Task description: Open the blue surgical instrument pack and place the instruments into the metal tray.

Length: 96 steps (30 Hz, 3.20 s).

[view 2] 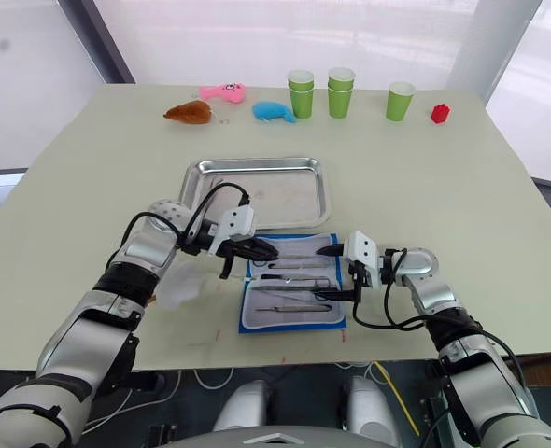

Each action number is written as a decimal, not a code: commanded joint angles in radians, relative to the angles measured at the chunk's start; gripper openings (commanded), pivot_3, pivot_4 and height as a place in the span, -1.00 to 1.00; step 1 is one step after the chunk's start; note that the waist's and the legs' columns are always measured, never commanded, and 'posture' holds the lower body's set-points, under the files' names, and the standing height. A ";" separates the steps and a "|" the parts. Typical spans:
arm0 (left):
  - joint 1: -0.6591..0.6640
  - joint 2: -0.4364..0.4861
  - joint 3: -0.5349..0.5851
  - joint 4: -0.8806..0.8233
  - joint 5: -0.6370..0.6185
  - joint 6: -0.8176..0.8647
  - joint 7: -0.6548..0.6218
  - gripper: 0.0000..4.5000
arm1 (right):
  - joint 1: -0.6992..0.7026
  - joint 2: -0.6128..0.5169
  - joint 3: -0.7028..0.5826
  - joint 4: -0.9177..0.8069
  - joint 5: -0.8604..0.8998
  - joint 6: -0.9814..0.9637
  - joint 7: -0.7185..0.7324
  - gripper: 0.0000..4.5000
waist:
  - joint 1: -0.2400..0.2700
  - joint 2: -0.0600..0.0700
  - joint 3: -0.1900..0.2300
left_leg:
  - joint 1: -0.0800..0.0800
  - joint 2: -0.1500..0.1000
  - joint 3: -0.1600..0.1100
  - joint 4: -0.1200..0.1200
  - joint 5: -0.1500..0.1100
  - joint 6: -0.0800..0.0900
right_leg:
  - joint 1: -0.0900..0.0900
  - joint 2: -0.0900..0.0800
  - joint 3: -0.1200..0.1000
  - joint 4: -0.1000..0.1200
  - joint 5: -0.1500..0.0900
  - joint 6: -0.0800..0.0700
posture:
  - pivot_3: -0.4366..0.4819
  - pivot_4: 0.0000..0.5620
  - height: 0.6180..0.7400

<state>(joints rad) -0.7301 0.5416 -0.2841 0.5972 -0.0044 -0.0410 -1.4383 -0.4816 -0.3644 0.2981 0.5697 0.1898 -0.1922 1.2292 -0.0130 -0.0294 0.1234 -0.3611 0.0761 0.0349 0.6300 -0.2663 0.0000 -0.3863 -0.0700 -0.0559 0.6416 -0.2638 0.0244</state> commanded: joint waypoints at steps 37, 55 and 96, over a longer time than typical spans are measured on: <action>-0.102 0.163 -0.116 -0.363 0.045 0.465 -0.105 -1.00 | 0.086 -0.004 0.104 0.216 -0.158 0.069 -0.029 1.00 | -0.005 0.000 0.000 | 0.000 0.000 -0.002 0.000 0.000 0.000 | 0.000 0.002 0.001 0.001 0.000 0.000 | -0.05 -0.47 1.00; -0.052 0.347 -0.076 -0.465 -0.019 0.476 -0.164 -1.00 | 0.083 -0.004 0.104 0.225 -0.160 0.063 -0.027 1.00 | -0.005 0.000 0.000 | 0.002 0.001 -0.003 0.001 0.000 0.000 | 0.000 0.006 0.005 0.001 0.000 -0.001 | -0.05 -0.47 1.00; 0.015 -0.303 0.476 -0.430 -0.023 0.923 1.378 -1.00 | 0.074 -0.030 0.097 0.227 -0.159 0.056 -0.023 1.00 | -0.001 -0.005 -0.003 | 0.012 -0.002 0.000 0.002 0.000 -0.001 | 0.011 0.016 0.030 0.001 0.005 0.000 | -0.05 -0.47 1.00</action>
<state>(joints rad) -0.6914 0.2422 0.1868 0.1686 -0.0322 0.9035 -0.0848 -0.4919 -0.3598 0.2979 0.6096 0.1897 -0.2030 1.2192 -0.0139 -0.0342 0.1206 -0.3491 0.0743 0.0345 0.6325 -0.2664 -0.0005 -0.3749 -0.0540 -0.0260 0.6428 -0.2592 0.0245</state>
